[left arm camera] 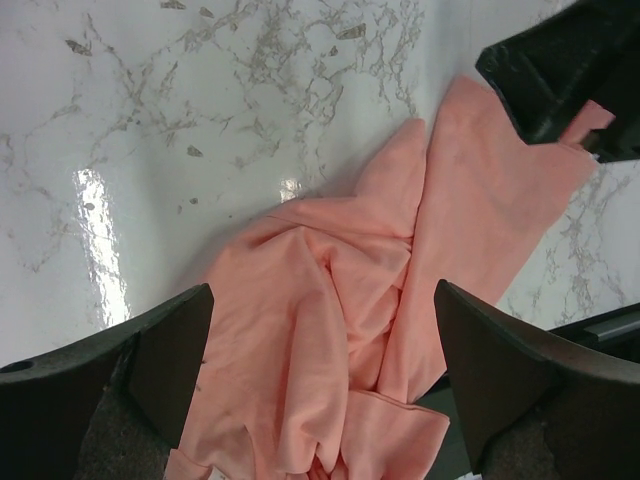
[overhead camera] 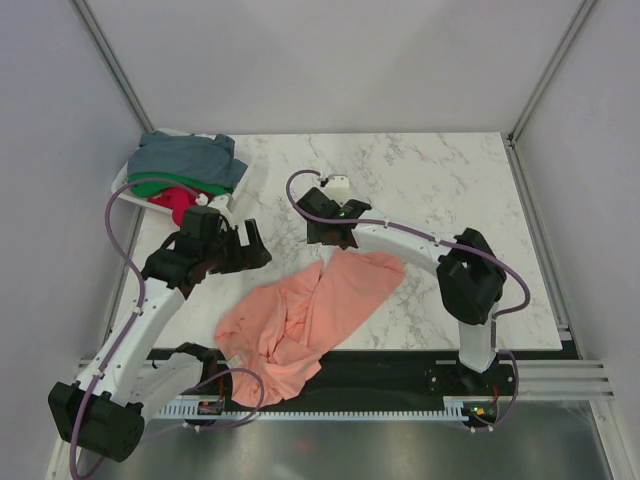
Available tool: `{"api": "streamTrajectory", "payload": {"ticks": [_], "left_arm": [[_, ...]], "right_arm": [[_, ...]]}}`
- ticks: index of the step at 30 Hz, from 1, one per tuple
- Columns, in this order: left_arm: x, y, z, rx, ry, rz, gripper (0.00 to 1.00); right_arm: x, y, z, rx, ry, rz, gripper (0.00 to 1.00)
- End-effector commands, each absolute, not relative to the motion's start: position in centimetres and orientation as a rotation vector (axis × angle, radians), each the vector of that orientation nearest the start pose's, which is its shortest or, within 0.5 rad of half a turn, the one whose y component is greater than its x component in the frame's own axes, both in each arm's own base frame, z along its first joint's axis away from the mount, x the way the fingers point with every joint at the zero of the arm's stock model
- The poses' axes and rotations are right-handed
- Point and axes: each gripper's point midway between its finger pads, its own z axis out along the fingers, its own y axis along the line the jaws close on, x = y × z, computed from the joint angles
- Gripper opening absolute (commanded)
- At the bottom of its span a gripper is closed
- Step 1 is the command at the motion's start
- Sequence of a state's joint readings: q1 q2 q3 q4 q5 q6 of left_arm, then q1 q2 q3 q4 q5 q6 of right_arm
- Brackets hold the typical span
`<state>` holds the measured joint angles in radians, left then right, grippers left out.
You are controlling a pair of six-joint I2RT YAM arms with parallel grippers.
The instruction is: Fold and stack the t-shirts
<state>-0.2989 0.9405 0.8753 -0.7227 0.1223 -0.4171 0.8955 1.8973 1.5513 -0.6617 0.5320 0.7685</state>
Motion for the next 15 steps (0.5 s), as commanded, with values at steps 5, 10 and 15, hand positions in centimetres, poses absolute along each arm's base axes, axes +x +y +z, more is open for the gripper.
{"api": "streamTrajectory", "payload": {"ticks": [5, 10, 15], "left_arm": [[23.6, -12.4, 17.5, 0.015, 2.361, -0.562, 1.0], [23.6, -12.7, 17.6, 0.021, 2.359, -0.579, 1.0], [23.6, -12.7, 17.4, 0.015, 2.364, -0.576, 1.0]], "right_arm": [[35.5, 31.1, 7.3, -0.016, 2.493, -0.004, 0.75], [35.4, 31.2, 4.8, -0.056, 2.529, -0.031, 0.64], [35.2, 30.2, 3.7, -0.049, 2.545, -0.053, 0.22]]}}
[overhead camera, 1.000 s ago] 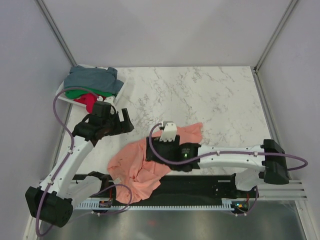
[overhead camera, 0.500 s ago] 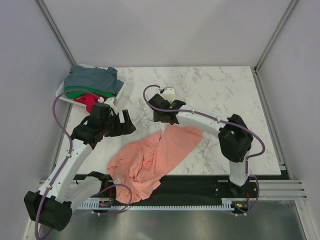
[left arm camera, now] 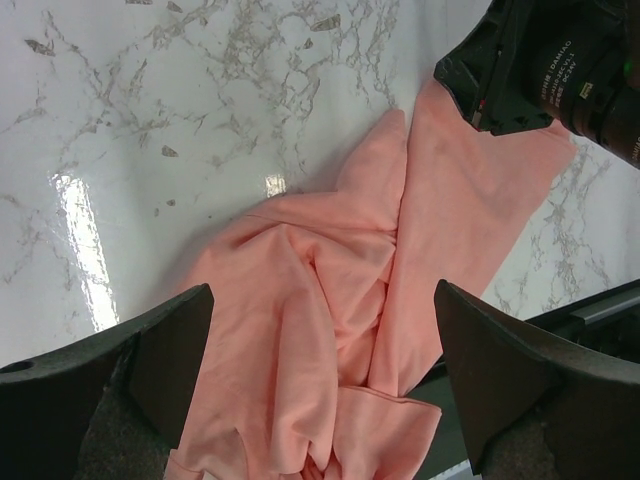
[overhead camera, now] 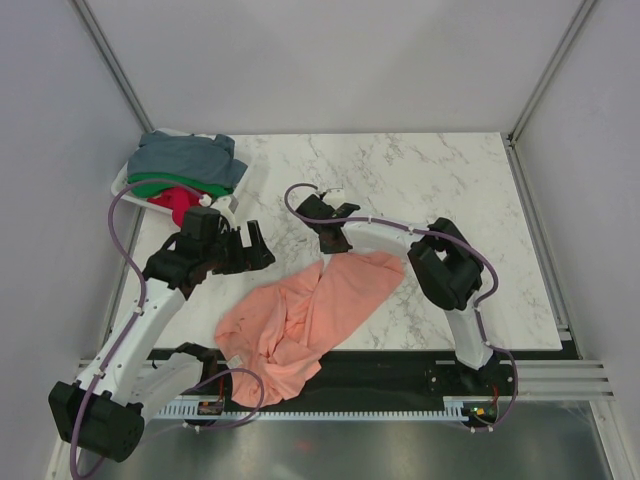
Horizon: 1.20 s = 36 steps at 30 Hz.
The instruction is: Fold and stack the t-shirts
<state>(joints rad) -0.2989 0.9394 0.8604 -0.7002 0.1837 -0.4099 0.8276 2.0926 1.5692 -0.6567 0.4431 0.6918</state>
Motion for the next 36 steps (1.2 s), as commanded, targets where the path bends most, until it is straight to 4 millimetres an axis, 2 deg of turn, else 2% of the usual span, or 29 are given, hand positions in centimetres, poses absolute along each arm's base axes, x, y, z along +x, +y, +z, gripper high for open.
{"api": "streamTrajectory", "payload": {"ticks": [1, 3, 6, 7, 8, 9, 10, 11, 12, 13, 14, 16, 17, 19, 20, 21, 22, 23, 24, 25, 26, 28, 29, 31, 32, 33, 35, 36], "left_arm": [[23.6, -12.6, 17.3, 0.012, 2.367, -0.575, 0.99], [23.6, -12.6, 17.2, 0.008, 2.37, -0.571, 0.99], [23.7, -12.6, 17.1, 0.006, 2.375, -0.567, 0.99], [23.7, -12.6, 17.1, 0.004, 2.375, -0.567, 0.99], [23.7, -12.6, 17.0, 0.004, 2.378, -0.568, 0.99], [23.7, -12.6, 17.1, 0.006, 2.373, -0.57, 0.98], [23.6, -12.6, 17.1, 0.009, 2.372, -0.574, 0.98], [23.6, -12.7, 17.4, 0.012, 2.363, -0.58, 0.97], [23.6, -12.7, 17.5, 0.015, 2.36, -0.582, 0.91], [23.7, -12.8, 17.8, 0.018, 2.351, -0.587, 0.89], [23.7, -13.0, 17.9, 0.027, 2.345, -0.594, 0.89], [23.8, -12.9, 18.0, 0.025, 2.347, -0.568, 0.88], [23.6, -13.5, 18.2, 0.055, 2.346, -0.565, 0.87], [23.4, -14.0, 17.8, 0.059, 2.365, -0.511, 0.87], [22.4, -15.9, 17.8, 0.136, 2.374, -0.519, 0.87], [22.2, -16.4, 17.6, 0.148, 2.382, -0.481, 0.86], [21.7, -17.6, 17.3, 0.159, 2.403, -0.487, 0.85], [20.2, -20.3, 17.0, 0.272, 2.422, -0.506, 0.84], [19.9, -21.1, 16.6, 0.294, 2.424, -0.453, 0.84], [19.1, -22.4, 16.3, 0.313, 2.435, -0.457, 0.84], [17.3, -24.9, 15.3, 0.424, 2.459, -0.448, 0.83], [16.1, -27.3, 15.0, 0.469, 2.454, -0.436, 0.8], [14.2, -29.0, 13.2, 0.581, 2.47, -0.39, 0.79], [13.6, -30.9, 12.7, 0.637, 2.43, -0.329, 0.79], [12.5, -31.8, 12.1, 0.69, 2.427, -0.32, 0.79], [12.0, -32.4, 10.2, 0.729, 2.459, -0.27, 0.79], [11.2, -33.8, 9.3, 0.767, 2.466, -0.272, 0.79], [10.9, -34.1, 7.8, 0.791, 2.483, -0.235, 0.79]], "right_arm": [[35.6, 29.6, 3.8, -0.029, 2.539, -0.058, 0.14], [35.5, 28.7, 4.3, -0.011, 2.538, -0.053, 0.0], [35.9, 26.6, 5.4, 0.04, 2.518, -0.038, 0.0], [36.6, 25.3, 5.8, 0.077, 2.51, -0.039, 0.0], [37.1, 24.4, 7.2, 0.108, 2.483, -0.017, 0.0], [37.3, 22.8, 7.3, 0.141, 2.477, -0.043, 0.0], [38.6, 20.0, 8.0, 0.231, 2.461, -0.064, 0.0], [39.1, 18.3, 9.8, 0.292, 2.425, -0.046, 0.0], [39.2, 16.4, 9.9, 0.341, 2.421, -0.057, 0.0], [40.1, 13.3, 10.5, 0.432, 2.393, -0.08, 0.0], [40.2, 11.6, 11.8, 0.475, 2.359, -0.08, 0.0], [39.8, 7.9, 11.6, 0.56, 2.347, -0.131, 0.0], [39.4, 7.0, 12.1, 0.581, 2.332, -0.128, 0.0], [38.1, 4.8, 10.7, 0.631, 2.347, -0.181, 0.0], [37.6, 4.2, 10.8, 0.645, 2.336, -0.196, 0.0], [36.5, 3.6, 9.5, 0.66, 2.355, -0.222, 0.0], [36.1, 2.9, 9.1, 0.683, 2.348, -0.24, 0.0], [35.6, 2.4, 9.0, 0.701, 2.34, -0.248, 0.0], [34.6, 2.0, 7.8, 0.711, 2.365, -0.258, 0.0], [34.6, 1.5, 7.5, 0.737, 2.358, -0.236, 0.0], [34.3, 1.6, 7.5, 0.741, 2.359, -0.21, 0.0], [33.5, 1.6, 6.6, 0.745, 2.381, -0.188, 0.0], [33.0, 1.5, 6.6, 0.744, 2.382, -0.183, 0.0], [32.7, 1.3, 6.6, 0.746, 2.382, -0.176, 0.0], [32.4, 1.1, 6.6, 0.752, 2.379, -0.169, 0.0], [32.3, 1.1, 6.7, 0.753, 2.379, -0.155, 0.0], [31.9, 0.6, 6.9, 0.766, 2.373, -0.142, 0.0], [31.8, 0.5, 7.0, 0.769, 2.371, -0.135, 0.0]]}}
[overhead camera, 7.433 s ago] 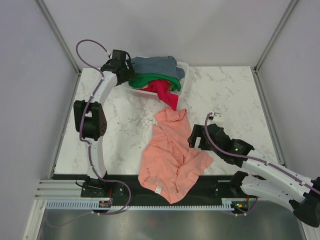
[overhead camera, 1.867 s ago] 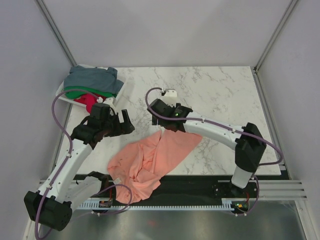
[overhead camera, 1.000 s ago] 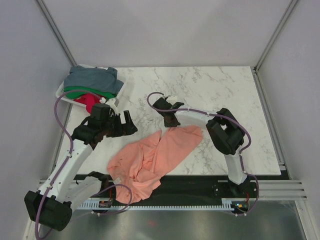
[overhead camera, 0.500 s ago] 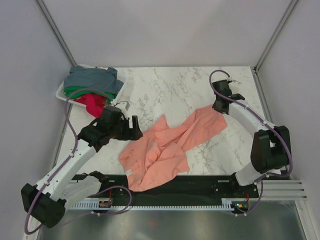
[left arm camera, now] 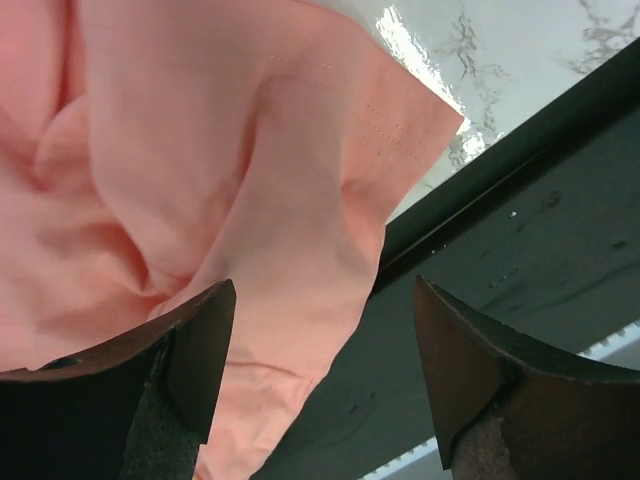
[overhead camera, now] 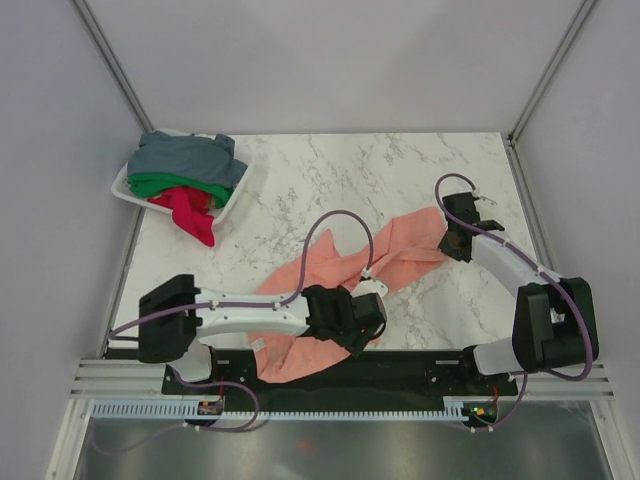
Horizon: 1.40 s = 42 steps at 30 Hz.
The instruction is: Fold and stack the t-shirts
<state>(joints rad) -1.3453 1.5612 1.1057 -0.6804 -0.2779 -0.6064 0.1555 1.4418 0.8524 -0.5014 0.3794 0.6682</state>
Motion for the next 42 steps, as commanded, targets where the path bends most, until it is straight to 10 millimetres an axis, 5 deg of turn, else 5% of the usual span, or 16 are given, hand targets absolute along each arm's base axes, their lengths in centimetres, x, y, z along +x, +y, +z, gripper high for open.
{"api": "streamTrajectory", "payload": {"ticks": [1, 8, 18, 24, 31, 34, 35, 37, 38, 42], "left_arm": [[10.7, -34.4, 7.5, 0.796, 2.484, -0.234, 0.79], [9.4, -37.8, 5.5, 0.865, 2.464, -0.335, 0.84], [8.2, -42.2, 8.0, 0.919, 2.327, -0.364, 0.83], [8.1, -42.0, 4.5, 0.94, 2.356, -0.264, 0.86], [10.2, -40.7, 1.2, 0.888, 2.36, -0.154, 0.81], [10.4, -40.4, 0.2, 0.885, 2.371, -0.163, 0.65], [10.4, -40.2, 0.0, 0.888, 2.374, -0.162, 0.47], [10.3, -39.9, -0.3, 0.883, 2.382, -0.161, 0.29], [10.3, -39.8, -0.1, 0.878, 2.384, -0.166, 0.07], [9.7, -38.1, 1.0, 0.857, 2.396, -0.188, 0.02]], "right_arm": [[31.7, 0.3, 7.0, 0.776, 2.374, -0.119, 0.0], [31.0, 0.8, 6.6, 0.755, 2.395, -0.056, 0.0], [31.0, 1.4, 6.6, 0.724, 2.408, -0.006, 0.0], [30.9, 1.5, 6.6, 0.707, 2.415, -0.004, 0.0], [31.1, 2.6, 6.9, 0.689, 2.428, 0.072, 0.0], [30.9, 2.4, 7.0, 0.684, 2.423, 0.065, 0.0], [30.9, 2.4, 7.0, 0.685, 2.421, 0.064, 0.0], [30.6, 2.4, 6.9, 0.685, 2.424, 0.065, 0.0], [30.6, 2.6, 7.0, 0.685, 2.425, 0.077, 0.0], [30.1, 2.9, 7.2, 0.695, 2.421, 0.104, 0.0]]}}
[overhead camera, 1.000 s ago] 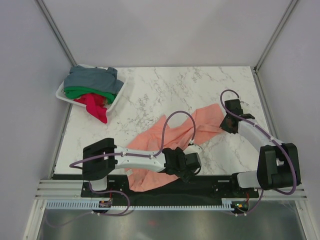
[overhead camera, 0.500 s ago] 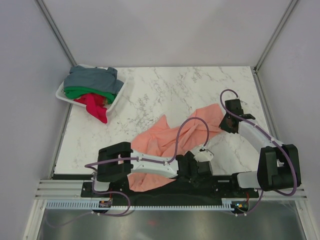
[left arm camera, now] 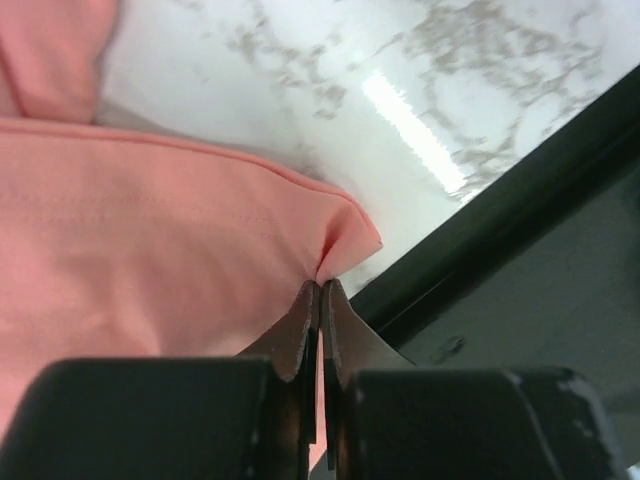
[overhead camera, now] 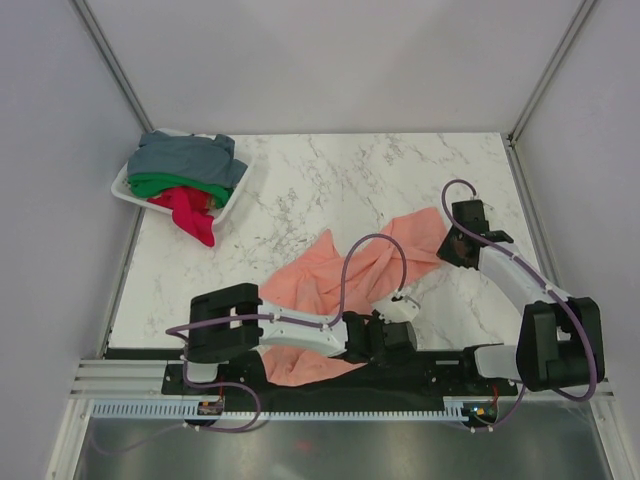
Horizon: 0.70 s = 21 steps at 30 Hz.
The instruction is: Fold and stack the t-shirts
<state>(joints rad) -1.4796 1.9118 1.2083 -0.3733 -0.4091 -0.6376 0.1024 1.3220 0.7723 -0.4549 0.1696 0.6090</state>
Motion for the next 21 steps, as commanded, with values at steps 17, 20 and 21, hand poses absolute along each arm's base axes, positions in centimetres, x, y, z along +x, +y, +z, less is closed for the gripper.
{"api": "streamTrajectory", "payload": {"ticks": [17, 20, 21], "left_arm": [[12.2, -24.4, 38.0, 0.681, 1.855, -0.531, 0.02], [12.0, -21.8, 46.0, 0.658, 1.683, -0.646, 0.02], [11.9, -21.3, 47.6, 0.663, 1.644, -0.666, 0.02]], "right_arm": [[21.5, 1.6, 33.8, 0.756, 1.779, 0.398, 0.0], [16.8, -0.4, 40.0, 0.793, 1.572, 0.408, 0.0], [14.3, -1.1, 42.9, 0.787, 1.465, 0.432, 0.0]]}}
